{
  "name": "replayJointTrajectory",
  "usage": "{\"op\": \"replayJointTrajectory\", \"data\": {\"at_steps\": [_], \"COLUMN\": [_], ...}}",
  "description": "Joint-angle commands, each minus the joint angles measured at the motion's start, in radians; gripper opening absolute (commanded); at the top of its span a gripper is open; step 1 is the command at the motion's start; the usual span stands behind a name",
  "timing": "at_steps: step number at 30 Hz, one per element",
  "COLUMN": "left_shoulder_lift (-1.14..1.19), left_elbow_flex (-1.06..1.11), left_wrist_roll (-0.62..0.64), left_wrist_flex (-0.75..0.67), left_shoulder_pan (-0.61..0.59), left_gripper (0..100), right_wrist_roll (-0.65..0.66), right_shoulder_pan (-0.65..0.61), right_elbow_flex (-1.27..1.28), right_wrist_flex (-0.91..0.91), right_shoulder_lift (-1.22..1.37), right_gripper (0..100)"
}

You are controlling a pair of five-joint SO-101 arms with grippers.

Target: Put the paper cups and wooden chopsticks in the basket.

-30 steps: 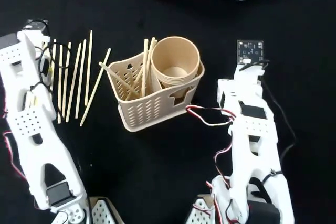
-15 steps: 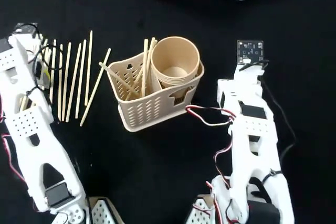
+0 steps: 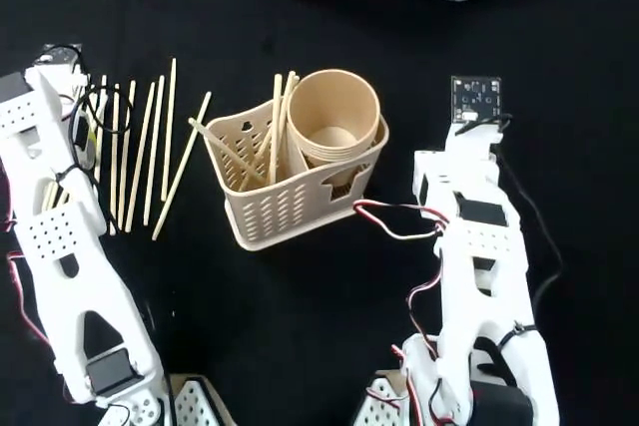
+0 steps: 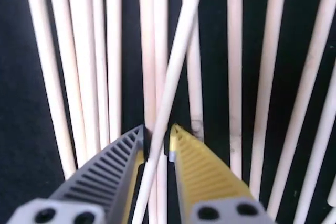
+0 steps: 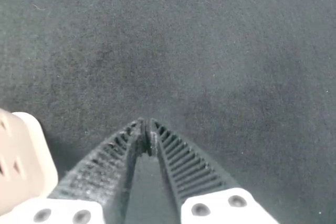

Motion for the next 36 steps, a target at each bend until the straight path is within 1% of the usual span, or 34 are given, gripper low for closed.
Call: {"op": "replayJointTrajectory", "data": {"at_steps": [1, 8, 11, 20, 24, 32, 36], "left_shoulder_lift": [0.054, 0.032, -0.031, -0.397, -0.552, -0.802, -0.904], "left_elbow_flex": [0.007, 0.01, 0.077, 0.443, 0.573, 0.766, 0.834], "left_wrist_roll": [-0.003, -0.003, -0.002, -0.003, -0.003, -0.003, -0.003], "left_wrist_flex": [0.015, 0.02, 0.02, 0.018, 0.018, 0.017, 0.015], "left_shoulder_pan": [-0.013, -0.013, -0.012, 0.05, 0.062, 0.068, 0.101], "left_gripper": [3, 3, 3, 3, 3, 3, 3], "right_wrist_roll": [0.006, 0.006, 0.006, 0.006, 0.006, 0.006, 0.006], "right_shoulder_pan": [-0.009, -0.009, -0.009, -0.009, -0.009, -0.009, -0.009], "right_elbow_flex": [-0.005, -0.005, -0.005, -0.005, -0.005, -0.005, -0.005], "right_wrist_flex": [-0.017, -0.018, -0.02, -0.02, -0.02, -0.02, -0.02], "right_shoulder_lift": [0.002, 0.002, 0.002, 0.002, 0.002, 0.002, 0.002], "right_gripper": [1.2, 1.2, 1.2, 1.2, 1.2, 1.2, 1.2]}}
